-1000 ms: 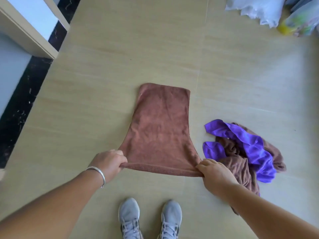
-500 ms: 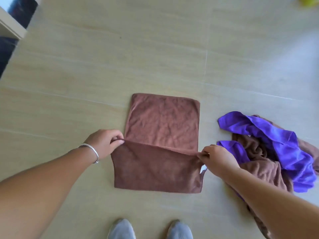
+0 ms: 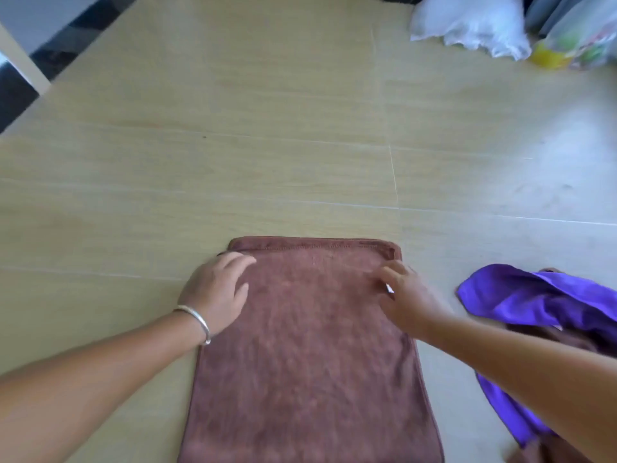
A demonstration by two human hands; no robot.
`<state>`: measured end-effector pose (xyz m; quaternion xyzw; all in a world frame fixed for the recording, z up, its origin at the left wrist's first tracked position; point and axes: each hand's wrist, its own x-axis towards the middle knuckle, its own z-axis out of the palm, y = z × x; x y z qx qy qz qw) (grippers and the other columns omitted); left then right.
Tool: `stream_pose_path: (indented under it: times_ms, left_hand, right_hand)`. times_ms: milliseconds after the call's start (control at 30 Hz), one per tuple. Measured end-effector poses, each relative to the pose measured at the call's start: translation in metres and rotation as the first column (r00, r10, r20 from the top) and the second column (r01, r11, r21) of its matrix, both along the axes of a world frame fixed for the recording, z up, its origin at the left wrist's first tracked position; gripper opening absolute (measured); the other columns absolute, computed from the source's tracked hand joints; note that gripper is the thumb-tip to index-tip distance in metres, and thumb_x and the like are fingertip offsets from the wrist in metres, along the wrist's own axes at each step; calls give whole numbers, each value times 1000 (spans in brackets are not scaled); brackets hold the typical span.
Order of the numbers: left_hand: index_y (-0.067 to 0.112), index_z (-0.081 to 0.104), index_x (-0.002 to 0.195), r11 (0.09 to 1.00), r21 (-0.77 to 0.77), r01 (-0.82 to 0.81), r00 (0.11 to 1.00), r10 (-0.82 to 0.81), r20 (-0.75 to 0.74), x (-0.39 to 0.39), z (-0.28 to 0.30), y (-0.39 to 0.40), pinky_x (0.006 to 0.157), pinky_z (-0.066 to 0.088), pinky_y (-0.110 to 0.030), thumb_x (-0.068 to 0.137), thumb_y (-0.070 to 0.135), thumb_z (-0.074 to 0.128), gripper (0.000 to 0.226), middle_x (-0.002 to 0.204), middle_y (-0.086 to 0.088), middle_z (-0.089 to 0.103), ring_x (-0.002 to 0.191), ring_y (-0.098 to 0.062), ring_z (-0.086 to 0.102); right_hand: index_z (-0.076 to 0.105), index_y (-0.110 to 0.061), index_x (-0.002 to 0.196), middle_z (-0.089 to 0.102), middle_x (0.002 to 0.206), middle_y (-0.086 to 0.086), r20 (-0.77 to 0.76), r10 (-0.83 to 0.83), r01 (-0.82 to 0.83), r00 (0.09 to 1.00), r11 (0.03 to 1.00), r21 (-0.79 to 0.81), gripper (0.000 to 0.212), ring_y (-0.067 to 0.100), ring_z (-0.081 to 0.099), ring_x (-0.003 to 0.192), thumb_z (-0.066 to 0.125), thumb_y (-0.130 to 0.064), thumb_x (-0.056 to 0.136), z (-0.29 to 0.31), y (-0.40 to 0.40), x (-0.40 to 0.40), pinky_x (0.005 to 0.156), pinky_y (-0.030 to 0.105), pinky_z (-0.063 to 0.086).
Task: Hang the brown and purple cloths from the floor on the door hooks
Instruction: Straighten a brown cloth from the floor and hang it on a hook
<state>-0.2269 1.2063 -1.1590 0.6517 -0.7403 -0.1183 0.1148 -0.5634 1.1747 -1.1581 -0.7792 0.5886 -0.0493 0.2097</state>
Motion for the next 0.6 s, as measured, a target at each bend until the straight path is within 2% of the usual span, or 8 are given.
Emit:
stream_pose_path:
  times_ms: [67, 200, 300, 367, 400, 467, 500, 600]
  left_hand:
    - [18, 64, 120, 986, -33, 165, 982, -161, 101, -8, -1, 60, 97, 46, -40, 80, 30, 60, 42, 122, -3, 62, 112, -26, 60]
    - [20, 63, 127, 880, 167, 445, 848, -474, 239, -15, -10, 147, 101, 41, -48, 73, 62, 46, 70, 135, -6, 58, 124, -22, 55]
    - [17, 56, 129, 780, 125, 613, 697, -609, 378, -14, -32, 171, 94, 50, -52, 96, 38, 34, 45, 132, -4, 60, 121, -19, 57]
    - [16, 50, 129, 762, 147, 631, 665, -629, 403, -10, -39, 171, 91, 51, -52, 101, 22, 22, 41, 131, -2, 61, 120, -18, 57]
    - [15, 49, 130, 754, 190, 628, 652, -644, 400, -8, -36, 170, 89, 52, -52, 101, 25, 23, 40, 133, -2, 59, 121, -19, 57]
    - [13, 49, 131, 742, 234, 629, 644, -665, 378, -8, -29, 168, 89, 52, -51, 93, 48, 36, 53, 137, -4, 56, 124, -19, 54]
    - [13, 47, 132, 745, 244, 621, 656, -664, 360, -8, -29, 168, 90, 52, -50, 85, 53, 42, 62, 139, -4, 54, 126, -20, 53]
    - [10, 38, 137, 778, 254, 575, 707, -628, 324, -12, -22, 173, 96, 48, -51, 76, 29, 39, 64, 143, -4, 49, 129, -20, 49]
  right_hand:
    - [62, -22, 119, 56, 125, 1, -90, 256, -257, 962, 966, 3, 42, 27, 54, 116, 62, -19, 77, 8, 53, -1, 95, 36, 47]
    - [68, -27, 117, 63, 127, 0, -272, 611, -626, 743, 779, 37, 60, 18, 61, 115, 65, -53, 62, 17, 125, -5, 89, 36, 54]
    - [69, -29, 116, 65, 124, -3, -382, 669, -752, 637, 649, -116, 35, 13, 63, 113, 43, -28, 93, -3, 150, -17, 86, 38, 55]
    - [61, -25, 119, 66, 123, -3, -458, 638, -767, 619, 618, -175, 49, 13, 63, 111, 18, -12, 99, -19, 158, -23, 87, 40, 54]
    - [54, -22, 121, 64, 125, -2, -496, 623, -771, 605, 614, -169, 46, 14, 62, 113, 15, -12, 99, -21, 159, -25, 91, 44, 51]
    - [49, -19, 127, 59, 132, 1, -511, 642, -794, 572, 591, -146, 36, 17, 59, 119, 30, -24, 97, -23, 160, -26, 96, 47, 39]
    - [50, -18, 130, 57, 135, 3, -515, 641, -792, 569, 596, -134, 45, 18, 57, 121, 42, -38, 91, -24, 159, -27, 96, 47, 37]
    - [56, -16, 134, 49, 143, 8, -474, 656, -746, 587, 666, -4, 80, 24, 51, 128, 62, -61, 67, -25, 164, -29, 98, 53, 45]
